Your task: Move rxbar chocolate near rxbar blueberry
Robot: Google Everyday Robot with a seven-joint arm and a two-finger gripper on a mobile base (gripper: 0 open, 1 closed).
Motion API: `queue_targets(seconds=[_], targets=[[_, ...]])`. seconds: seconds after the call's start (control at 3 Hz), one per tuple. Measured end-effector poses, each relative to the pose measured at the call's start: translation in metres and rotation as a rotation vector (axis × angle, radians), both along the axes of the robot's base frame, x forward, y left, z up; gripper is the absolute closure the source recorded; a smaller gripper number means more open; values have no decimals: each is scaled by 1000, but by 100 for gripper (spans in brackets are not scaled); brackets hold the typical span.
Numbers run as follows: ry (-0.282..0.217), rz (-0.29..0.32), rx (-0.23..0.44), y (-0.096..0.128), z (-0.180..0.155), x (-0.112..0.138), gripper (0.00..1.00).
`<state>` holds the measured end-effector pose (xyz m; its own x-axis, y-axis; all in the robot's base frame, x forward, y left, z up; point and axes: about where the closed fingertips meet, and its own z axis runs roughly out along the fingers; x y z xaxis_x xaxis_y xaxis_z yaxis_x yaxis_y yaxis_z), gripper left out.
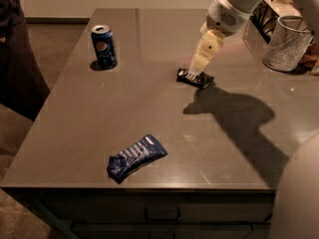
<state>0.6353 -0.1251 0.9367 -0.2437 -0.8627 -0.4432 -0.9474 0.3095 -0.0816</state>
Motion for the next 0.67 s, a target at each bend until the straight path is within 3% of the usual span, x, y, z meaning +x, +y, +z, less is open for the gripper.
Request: queue_targets(seconds=[0.67], targets=[[11, 7, 14, 18, -33, 14, 0]])
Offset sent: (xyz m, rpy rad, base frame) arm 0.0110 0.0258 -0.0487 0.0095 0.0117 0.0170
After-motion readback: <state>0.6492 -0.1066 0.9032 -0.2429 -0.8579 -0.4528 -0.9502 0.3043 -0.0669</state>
